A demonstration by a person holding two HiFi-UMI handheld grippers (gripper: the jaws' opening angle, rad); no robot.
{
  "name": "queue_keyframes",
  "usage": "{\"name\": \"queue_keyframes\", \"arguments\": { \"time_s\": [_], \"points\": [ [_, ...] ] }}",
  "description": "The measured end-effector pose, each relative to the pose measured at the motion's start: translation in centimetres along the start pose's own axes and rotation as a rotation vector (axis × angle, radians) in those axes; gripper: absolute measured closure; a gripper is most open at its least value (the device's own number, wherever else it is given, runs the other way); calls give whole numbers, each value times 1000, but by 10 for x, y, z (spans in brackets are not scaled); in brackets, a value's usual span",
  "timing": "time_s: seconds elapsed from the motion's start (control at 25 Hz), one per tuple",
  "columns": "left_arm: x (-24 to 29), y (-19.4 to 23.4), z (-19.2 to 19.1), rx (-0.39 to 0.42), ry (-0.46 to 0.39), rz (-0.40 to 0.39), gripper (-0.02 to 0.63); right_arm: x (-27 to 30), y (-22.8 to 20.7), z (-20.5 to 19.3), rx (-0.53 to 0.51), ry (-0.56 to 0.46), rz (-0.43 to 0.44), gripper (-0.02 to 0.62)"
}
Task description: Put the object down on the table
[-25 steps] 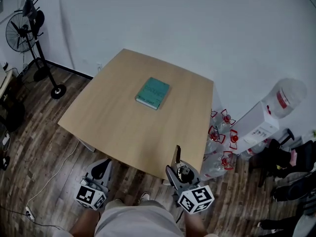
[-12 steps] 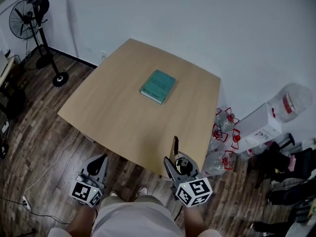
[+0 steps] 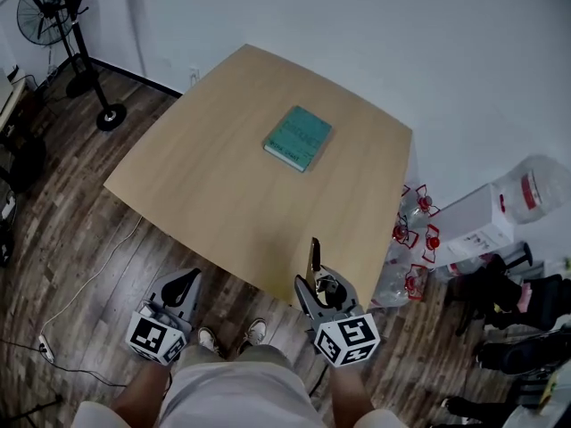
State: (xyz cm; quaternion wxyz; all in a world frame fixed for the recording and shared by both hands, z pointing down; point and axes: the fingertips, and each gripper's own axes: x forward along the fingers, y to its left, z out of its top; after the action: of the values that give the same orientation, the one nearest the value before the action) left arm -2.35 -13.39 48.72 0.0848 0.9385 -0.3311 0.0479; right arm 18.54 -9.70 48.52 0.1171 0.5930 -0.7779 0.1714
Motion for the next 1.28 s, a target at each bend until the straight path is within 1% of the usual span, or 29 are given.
{"name": "queue_keyframes", "arguments": {
  "time_s": [0.2, 0.36, 0.48, 0.6, 0.76, 0.88, 1.04, 1.28],
  "points": [
    [0, 14, -5, 4, 27, 2, 600, 26, -4, -15, -44, 46, -11, 396],
    [7, 23, -7, 2, 34, -3, 600, 46, -6, -21, -119, 78, -21, 396],
    [18, 23, -8, -1, 32, -16, 600, 61, -11, -26, -181, 103, -22, 396],
    [35, 24, -10, -5, 29, -30, 600, 79, -19, -34, -216, 138, -19, 396],
    [42, 25, -19, -19, 32, -34, 600, 97, -22, -54, -233, 192, -2, 396],
    [43, 27, -21, -20, 36, -29, 600, 111, -25, -70, -295, 237, 7, 396],
    [43, 25, -26, -26, 52, -22, 600, 128, -28, -96, -355, 301, 41, 396],
    [44, 22, -30, -26, 63, -3, 600, 152, -41, -122, -430, 361, 60, 396]
  ]
}}
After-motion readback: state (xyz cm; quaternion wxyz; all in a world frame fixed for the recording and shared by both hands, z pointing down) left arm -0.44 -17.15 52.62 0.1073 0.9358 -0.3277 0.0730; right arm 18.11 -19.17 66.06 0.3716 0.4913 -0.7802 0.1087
